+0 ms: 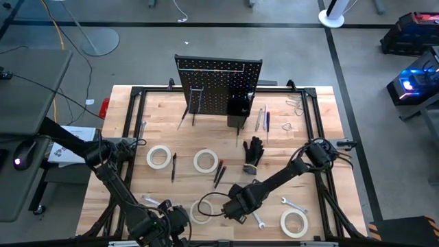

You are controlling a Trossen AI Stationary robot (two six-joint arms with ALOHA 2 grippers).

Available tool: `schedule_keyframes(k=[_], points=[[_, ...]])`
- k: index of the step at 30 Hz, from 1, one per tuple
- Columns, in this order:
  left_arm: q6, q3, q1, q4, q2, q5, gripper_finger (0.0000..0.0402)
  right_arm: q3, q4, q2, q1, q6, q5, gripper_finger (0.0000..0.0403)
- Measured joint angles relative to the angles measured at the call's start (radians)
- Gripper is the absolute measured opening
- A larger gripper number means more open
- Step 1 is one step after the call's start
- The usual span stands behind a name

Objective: Hang tools onto peg board
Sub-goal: Hang the 12 mm tool onto the pegboard on the top left

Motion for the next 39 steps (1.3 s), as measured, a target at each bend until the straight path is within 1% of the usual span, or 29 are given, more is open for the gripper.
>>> schedule_keyframes(k=[4, 8, 10, 11, 12, 13, 21, 24, 28, 32, 35, 39], points=[[0.002, 0.001, -0.001, -0.018, -0.042, -0.074, 0.0000, -0.014, -0.007, -0.065, 0.001, 0.028, 0.084, 0.0045], [0.052, 0.001, 0.007, -0.045, -0.099, -0.154, 0.0000, -0.021, -0.017, -0.115, -0.006, 0.071, 0.175, 0.0044], [0.084, 0.001, 0.017, -0.062, -0.129, -0.176, 0.0000, -0.018, -0.005, -0.151, -0.003, 0.085, 0.214, 0.0044], [0.102, 0.001, 0.023, -0.065, -0.142, -0.182, 0.0000, -0.016, -0.001, -0.165, 0.000, 0.091, 0.229, 0.0031], [0.119, 0.001, 0.028, -0.069, -0.154, -0.187, 0.0000, -0.016, 0.004, -0.180, 0.003, 0.094, 0.232, 0.0010], [0.140, 0.001, 0.035, -0.072, -0.168, -0.193, 0.0000, -0.016, 0.004, -0.189, 0.006, 0.097, 0.240, 0.0001], [0.247, 0.001, 0.074, -0.068, -0.236, -0.286, 0.0000, -0.013, -0.005, -0.300, 0.015, 0.109, 0.367, 0.0004], [0.276, 0.001, 0.092, -0.067, -0.240, -0.286, 0.0000, -0.013, -0.043, -0.319, 0.011, 0.099, 0.393, 0.0003], [0.308, 0.001, 0.117, -0.067, -0.239, -0.251, 0.0000, -0.013, -0.062, -0.333, 0.015, 0.081, 0.395, 0.0002], [0.324, 0.001, 0.125, -0.067, -0.239, -0.244, 0.0000, -0.013, -0.061, -0.340, 0.046, 0.089, 0.376, 0.0001], [0.327, 0.001, 0.126, -0.066, -0.239, -0.238, 0.0000, -0.013, -0.025, -0.356, 0.101, 0.116, 0.318, 0.0001], [0.342, 0.001, 0.126, -0.064, -0.239, -0.221, 0.0000, -0.012, 0.041, -0.367, 0.231, 0.224, 0.157, 0.0001]])
